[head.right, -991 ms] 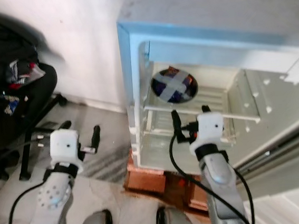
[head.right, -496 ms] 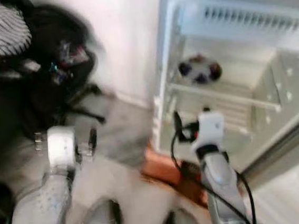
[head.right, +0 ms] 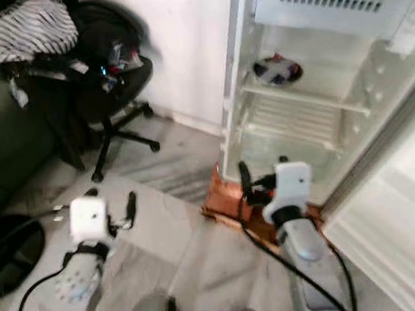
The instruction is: Restocking fridge
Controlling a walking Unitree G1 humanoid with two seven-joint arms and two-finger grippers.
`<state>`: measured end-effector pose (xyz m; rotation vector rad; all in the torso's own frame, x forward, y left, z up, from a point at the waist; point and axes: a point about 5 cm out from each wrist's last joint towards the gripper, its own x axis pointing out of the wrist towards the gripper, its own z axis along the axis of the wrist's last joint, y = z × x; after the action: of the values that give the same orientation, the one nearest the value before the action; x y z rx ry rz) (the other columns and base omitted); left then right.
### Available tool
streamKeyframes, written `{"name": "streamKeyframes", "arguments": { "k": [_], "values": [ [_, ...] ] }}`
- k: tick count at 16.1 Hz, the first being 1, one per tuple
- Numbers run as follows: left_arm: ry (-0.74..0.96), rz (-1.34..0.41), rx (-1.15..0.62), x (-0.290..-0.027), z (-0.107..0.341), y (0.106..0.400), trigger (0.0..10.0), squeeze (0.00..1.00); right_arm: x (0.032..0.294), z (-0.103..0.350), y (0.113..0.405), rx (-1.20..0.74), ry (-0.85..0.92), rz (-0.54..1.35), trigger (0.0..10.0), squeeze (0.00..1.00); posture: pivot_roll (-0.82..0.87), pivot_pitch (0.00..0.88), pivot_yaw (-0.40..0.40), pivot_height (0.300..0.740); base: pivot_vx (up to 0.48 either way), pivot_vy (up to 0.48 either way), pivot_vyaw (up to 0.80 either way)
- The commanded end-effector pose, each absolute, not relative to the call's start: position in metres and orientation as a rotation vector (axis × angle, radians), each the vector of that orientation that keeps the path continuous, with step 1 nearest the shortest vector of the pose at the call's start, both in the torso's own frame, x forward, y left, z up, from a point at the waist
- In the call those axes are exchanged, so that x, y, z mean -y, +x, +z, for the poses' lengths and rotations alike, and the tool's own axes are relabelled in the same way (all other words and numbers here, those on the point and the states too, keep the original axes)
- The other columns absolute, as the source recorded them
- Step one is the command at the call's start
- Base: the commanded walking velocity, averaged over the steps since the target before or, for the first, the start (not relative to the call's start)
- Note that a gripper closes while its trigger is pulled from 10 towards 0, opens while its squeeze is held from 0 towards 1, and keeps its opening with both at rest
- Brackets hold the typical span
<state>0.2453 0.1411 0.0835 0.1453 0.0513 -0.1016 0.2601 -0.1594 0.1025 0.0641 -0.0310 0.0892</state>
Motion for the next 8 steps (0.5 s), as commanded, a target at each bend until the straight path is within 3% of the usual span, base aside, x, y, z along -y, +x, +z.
{"name": "streamKeyframes", "arguments": {
  "k": [1,4,8],
  "values": [
    [0.154,-0.108,-0.044,-0.1401,0.0852,0.2463,10.0,0.0,0.1608,0.1016,0.2605,0.018,0.065,0.088,10.0,0.0,0.16,0.134,-0.069,0.74,-0.45,0.0,0.0],
    [0.152,-0.109,-0.046,-0.1393,0.0847,0.2459,10.0,0.0,0.1635,0.1028,0.2649,0.02,0.065,0.089,10.0,0.0,0.16,0.136,-0.074,0.74,-0.451,0.0,0.0],
    [0.098,-0.085,-0.032,-0.1427,0.0881,0.2459,10.0,0.0,0.165,0.1028,0.2664,0.017,0.068,0.089,10.0,0.0,0.16,0.132,-0.075,0.74,0.0,0.0,0.0]
  ]
}}
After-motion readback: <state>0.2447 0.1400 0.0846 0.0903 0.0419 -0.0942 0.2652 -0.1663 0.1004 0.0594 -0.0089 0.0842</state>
